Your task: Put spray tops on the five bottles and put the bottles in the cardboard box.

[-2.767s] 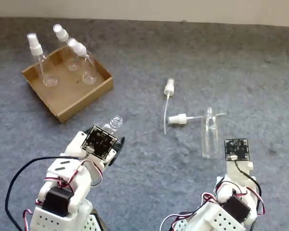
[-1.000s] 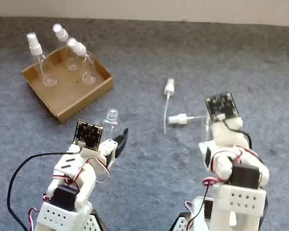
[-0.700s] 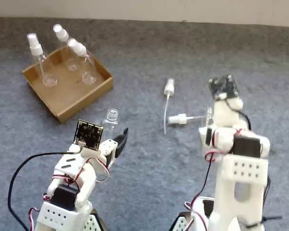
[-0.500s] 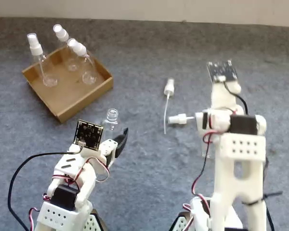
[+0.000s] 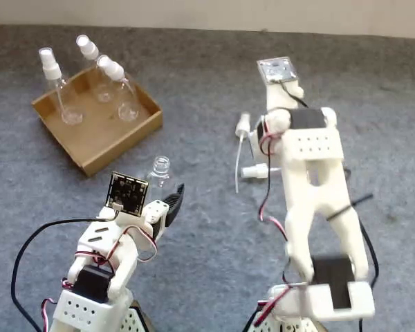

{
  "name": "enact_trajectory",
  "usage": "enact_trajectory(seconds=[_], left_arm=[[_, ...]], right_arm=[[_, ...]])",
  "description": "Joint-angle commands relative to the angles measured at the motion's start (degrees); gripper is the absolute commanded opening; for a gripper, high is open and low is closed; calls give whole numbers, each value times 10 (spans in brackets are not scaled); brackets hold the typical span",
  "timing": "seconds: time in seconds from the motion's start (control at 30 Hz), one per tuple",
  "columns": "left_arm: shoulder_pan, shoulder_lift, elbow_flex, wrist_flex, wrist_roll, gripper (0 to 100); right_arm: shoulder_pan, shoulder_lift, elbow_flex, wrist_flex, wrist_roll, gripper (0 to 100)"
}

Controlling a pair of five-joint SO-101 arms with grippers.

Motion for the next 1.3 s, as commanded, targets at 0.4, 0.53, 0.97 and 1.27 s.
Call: enact_trajectory(seconds=[0.4, 0.53, 0.97, 1.27], left_arm=[[3, -10, 12, -11, 8, 112], [3, -10, 12, -11, 8, 112], [4, -10, 12, 4, 7, 112], [4, -10, 12, 4, 7, 112]], right_arm=[[-7, 367, -444, -7, -215, 146], [-7, 450, -518, -7, -240, 146], [-44, 579, -648, -7, -292, 149], [-43, 626, -651, -7, -288, 144]])
